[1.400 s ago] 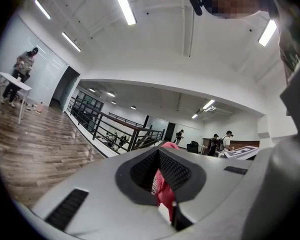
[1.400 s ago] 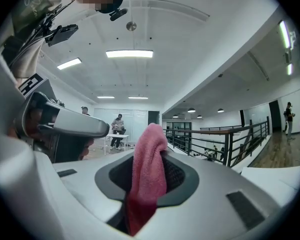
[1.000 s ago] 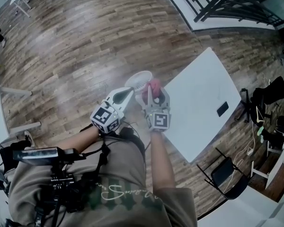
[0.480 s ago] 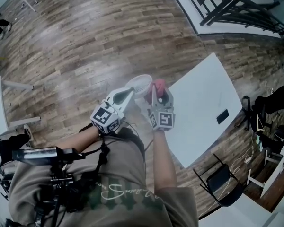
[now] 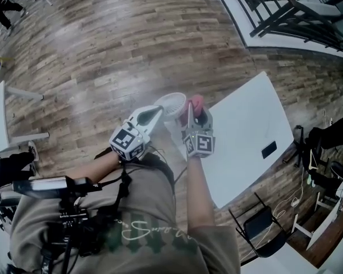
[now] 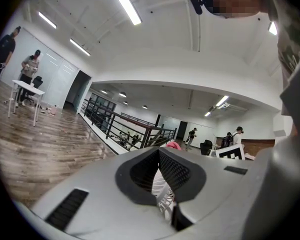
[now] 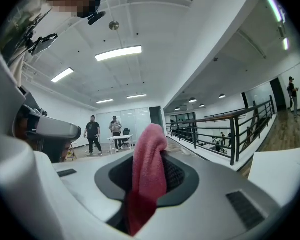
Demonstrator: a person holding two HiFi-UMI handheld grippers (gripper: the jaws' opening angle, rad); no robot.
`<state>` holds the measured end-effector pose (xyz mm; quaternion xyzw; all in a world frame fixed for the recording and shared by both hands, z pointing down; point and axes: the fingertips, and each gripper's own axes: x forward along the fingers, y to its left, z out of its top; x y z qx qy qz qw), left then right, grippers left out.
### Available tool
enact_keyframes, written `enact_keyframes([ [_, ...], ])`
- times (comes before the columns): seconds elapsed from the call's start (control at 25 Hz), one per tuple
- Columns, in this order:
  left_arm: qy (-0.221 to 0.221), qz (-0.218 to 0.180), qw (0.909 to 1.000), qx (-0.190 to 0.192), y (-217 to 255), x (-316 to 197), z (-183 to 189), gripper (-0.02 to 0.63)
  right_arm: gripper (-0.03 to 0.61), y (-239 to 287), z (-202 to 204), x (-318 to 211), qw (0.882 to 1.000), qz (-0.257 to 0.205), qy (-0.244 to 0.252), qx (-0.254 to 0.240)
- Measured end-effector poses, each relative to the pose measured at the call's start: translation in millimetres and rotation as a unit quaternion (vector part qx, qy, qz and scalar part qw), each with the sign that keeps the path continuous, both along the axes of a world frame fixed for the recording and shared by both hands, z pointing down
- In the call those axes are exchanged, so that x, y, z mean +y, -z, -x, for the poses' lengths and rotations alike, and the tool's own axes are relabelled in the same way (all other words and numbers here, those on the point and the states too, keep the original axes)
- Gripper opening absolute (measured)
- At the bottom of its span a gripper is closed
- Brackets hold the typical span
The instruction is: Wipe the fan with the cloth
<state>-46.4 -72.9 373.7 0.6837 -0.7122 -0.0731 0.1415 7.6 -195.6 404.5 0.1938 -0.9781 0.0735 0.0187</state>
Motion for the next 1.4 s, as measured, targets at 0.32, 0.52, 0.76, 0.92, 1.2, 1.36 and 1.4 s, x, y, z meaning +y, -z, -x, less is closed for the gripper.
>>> enact_keyframes([
  [0.32, 0.037, 0.005, 0.9993, 0.006, -3.0, 6.3, 18.9, 0.018, 0.115, -5.0, 4.9, -10.4, 1.000, 0.010, 0.004, 0.002],
  [0.52, 0.050, 0.009, 0.9987, -0.001, -3.5, 9.7, 22.4, 0.018, 0.117, -10.9, 10.7, -13.8, 1.000, 0.010, 0.006, 0.008],
  [0.76, 0.056, 0.007, 0.9984, 0.002, -4.4, 13.2, 21.5, 0.018, 0.117, -17.5, 15.8, -18.0, 1.000, 0.010, 0.006, 0.012],
  [0.92, 0.066, 0.006, 0.9978, 0.002, -3.1, 15.2, 27.8, 0.018, 0.117, -21.0, 18.3, -18.9, 1.000, 0.002, 0.014, 0.018],
  [1.2, 0.085, 0.000, 0.9964, -0.001, 0.2, 20.1, 33.9, 0.018, 0.117, -25.4, 20.3, -22.1, 0.999, -0.007, 0.022, 0.027],
  [1.36, 0.080, -0.002, 0.9968, 0.001, -2.1, 19.6, 28.3, 0.018, 0.117, -36.0, 21.2, -25.0, 0.999, -0.001, 0.022, 0.037],
  [1.4, 0.080, -0.001, 0.9968, 0.001, -2.2, 19.5, 28.3, 0.018, 0.117, -38.0, 22.5, -25.8, 0.999, -0.001, 0.022, 0.039],
])
